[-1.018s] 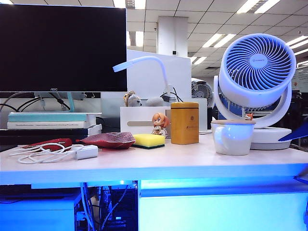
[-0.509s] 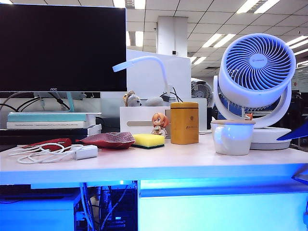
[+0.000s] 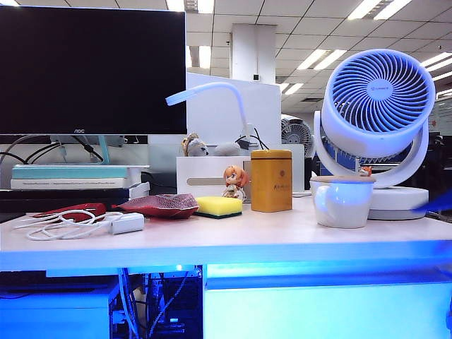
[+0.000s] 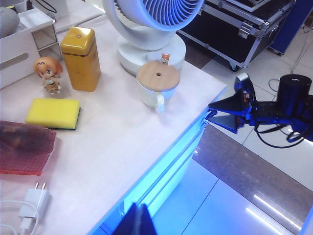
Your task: Open the drawer, place the cleaning sponge inside, then close the drawer.
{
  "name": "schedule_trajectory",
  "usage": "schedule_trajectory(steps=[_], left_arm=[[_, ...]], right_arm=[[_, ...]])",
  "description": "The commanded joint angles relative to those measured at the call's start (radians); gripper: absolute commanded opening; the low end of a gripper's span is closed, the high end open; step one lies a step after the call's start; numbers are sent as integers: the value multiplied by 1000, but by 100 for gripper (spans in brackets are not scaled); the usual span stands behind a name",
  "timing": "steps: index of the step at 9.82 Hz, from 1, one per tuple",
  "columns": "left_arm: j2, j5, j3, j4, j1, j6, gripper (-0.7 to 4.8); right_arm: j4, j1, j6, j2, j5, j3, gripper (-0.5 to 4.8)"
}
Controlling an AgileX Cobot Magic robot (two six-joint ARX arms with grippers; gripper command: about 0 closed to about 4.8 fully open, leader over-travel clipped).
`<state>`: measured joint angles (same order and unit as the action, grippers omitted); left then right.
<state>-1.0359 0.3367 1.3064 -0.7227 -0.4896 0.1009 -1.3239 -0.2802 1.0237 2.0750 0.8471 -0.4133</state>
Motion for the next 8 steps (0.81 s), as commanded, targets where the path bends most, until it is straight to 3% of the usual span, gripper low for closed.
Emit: schedule_trajectory(steps=[1,8], left_arm=[[2,4,5,5,0,4,-5],[2,4,5,5,0,4,-5]], right_arm=[[18,-22,-3,26,-24,-42,479],[4,-21,19,96,42,-185,479]])
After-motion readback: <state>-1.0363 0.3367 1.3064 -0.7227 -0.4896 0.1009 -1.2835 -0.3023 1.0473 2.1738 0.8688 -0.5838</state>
